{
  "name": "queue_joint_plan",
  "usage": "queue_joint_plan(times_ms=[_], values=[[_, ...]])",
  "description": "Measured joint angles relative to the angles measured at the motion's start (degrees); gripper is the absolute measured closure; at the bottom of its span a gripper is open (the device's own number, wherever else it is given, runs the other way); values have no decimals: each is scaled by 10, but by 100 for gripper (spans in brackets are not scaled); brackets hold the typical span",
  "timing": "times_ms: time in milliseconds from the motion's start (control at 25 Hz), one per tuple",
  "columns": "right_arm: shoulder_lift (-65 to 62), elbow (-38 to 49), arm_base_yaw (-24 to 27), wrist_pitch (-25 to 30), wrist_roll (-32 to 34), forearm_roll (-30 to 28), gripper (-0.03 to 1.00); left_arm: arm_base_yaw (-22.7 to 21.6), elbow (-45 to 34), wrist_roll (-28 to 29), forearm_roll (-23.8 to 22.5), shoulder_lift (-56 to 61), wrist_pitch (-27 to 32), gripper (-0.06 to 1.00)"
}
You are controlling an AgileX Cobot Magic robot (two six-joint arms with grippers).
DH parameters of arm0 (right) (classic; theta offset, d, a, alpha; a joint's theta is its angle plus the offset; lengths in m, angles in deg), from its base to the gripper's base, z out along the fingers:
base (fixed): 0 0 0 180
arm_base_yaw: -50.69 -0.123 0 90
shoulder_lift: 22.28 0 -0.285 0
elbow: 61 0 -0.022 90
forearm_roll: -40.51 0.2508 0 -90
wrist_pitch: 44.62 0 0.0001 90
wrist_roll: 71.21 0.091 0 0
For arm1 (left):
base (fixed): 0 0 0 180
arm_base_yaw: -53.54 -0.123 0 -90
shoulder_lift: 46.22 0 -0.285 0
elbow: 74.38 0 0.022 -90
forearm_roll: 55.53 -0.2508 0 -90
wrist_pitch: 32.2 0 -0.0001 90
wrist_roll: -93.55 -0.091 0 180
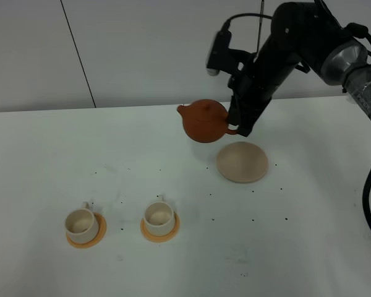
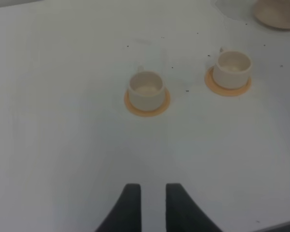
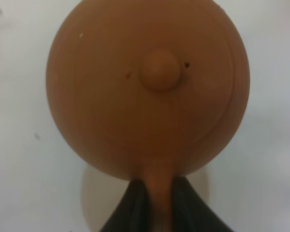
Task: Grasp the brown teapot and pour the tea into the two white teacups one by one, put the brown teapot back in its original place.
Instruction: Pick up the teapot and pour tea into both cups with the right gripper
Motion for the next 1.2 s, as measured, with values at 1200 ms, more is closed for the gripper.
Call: queue_joint_plan(times_ms=[1200], values=[[-30, 13, -238, 3, 181, -107, 87, 0, 0, 0, 0, 0, 0, 74]])
